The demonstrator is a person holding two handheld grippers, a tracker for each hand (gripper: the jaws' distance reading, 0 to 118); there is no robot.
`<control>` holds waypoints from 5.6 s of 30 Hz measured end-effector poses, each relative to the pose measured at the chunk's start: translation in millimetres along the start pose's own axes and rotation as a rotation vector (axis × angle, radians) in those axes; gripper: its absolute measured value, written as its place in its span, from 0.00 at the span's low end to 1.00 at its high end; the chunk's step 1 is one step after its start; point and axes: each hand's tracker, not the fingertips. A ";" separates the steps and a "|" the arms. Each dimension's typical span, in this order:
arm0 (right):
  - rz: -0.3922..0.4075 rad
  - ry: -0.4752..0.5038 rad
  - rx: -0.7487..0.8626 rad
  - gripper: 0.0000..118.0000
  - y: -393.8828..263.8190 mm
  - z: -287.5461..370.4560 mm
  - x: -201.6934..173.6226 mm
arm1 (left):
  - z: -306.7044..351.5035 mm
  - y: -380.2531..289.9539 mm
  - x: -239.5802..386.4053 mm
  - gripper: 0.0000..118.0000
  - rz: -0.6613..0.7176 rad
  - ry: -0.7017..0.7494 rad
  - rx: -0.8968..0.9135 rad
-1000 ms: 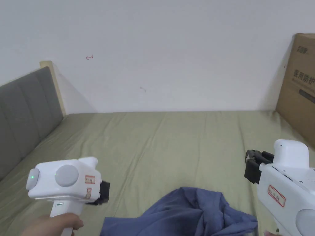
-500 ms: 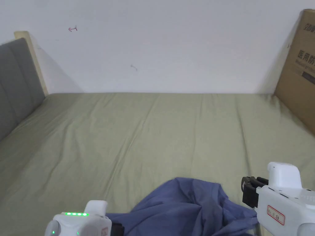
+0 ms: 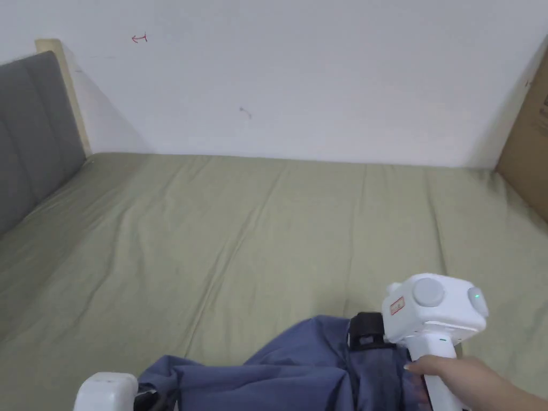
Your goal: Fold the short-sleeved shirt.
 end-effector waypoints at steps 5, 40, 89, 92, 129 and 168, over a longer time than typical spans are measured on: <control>0.258 -0.111 0.092 0.38 -16.1 4.3 -16.8 | 10.7 -3.0 -11.5 0.04 -0.023 0.035 -0.027; -0.012 -0.051 1.014 0.05 35.2 464.7 69.6 | 0.5 327.2 27.5 0.04 -0.104 0.026 0.299; 0.072 -0.153 0.418 0.81 -294.3 219.1 138.2 | 65.8 -1.8 -21.8 0.85 0.091 -0.058 -0.309; 0.045 -0.057 0.634 0.81 -296.1 256.2 105.0 | 91.0 24.1 -4.0 0.85 0.062 -0.063 -0.125; 0.092 0.039 0.852 0.01 -214.0 194.6 43.6 | -217.3 20.0 -73.0 0.84 -0.016 0.111 -0.562; 0.001 -0.043 0.191 0.00 -50.2 69.5 160.9 | -80.1 68.9 -43.8 0.01 -0.027 0.084 -0.234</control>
